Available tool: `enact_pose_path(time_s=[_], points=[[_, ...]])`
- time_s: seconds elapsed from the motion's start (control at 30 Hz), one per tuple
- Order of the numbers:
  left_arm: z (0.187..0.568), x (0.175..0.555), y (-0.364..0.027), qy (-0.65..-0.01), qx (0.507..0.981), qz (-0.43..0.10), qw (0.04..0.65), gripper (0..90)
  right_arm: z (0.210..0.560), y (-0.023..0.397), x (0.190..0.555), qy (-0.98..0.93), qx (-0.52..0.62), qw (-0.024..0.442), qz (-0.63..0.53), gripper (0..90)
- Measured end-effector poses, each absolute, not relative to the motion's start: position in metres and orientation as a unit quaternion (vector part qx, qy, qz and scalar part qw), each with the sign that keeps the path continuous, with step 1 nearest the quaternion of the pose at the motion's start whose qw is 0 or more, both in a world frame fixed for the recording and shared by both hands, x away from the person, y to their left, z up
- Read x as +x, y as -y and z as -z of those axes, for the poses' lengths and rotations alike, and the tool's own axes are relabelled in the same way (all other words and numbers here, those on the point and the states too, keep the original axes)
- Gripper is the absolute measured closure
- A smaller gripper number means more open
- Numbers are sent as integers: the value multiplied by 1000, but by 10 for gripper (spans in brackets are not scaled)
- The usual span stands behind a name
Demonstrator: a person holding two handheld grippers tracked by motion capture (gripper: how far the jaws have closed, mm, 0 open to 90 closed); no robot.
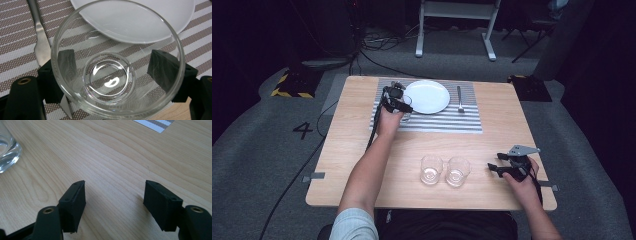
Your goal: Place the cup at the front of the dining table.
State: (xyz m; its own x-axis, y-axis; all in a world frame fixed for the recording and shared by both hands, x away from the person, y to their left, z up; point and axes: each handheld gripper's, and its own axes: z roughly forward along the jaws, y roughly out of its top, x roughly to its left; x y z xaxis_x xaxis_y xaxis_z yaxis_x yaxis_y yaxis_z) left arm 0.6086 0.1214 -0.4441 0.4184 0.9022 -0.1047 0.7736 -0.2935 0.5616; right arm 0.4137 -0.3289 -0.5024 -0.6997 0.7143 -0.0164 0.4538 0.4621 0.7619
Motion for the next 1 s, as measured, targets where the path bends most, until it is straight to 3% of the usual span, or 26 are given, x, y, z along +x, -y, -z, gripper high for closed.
enact_pose_path(time_s=[0.4,0.57,1.0], points=[[443,601,-115,-505,814,-157,239,157,503,329,414,-837,349,170,-385,347],[436,596,-115,-500,811,-171,253,118,502,329,414,-838,349,167,-385,347],[417,573,-123,-499,799,-183,281,116,502,329,413,-840,344,171,-384,348]])
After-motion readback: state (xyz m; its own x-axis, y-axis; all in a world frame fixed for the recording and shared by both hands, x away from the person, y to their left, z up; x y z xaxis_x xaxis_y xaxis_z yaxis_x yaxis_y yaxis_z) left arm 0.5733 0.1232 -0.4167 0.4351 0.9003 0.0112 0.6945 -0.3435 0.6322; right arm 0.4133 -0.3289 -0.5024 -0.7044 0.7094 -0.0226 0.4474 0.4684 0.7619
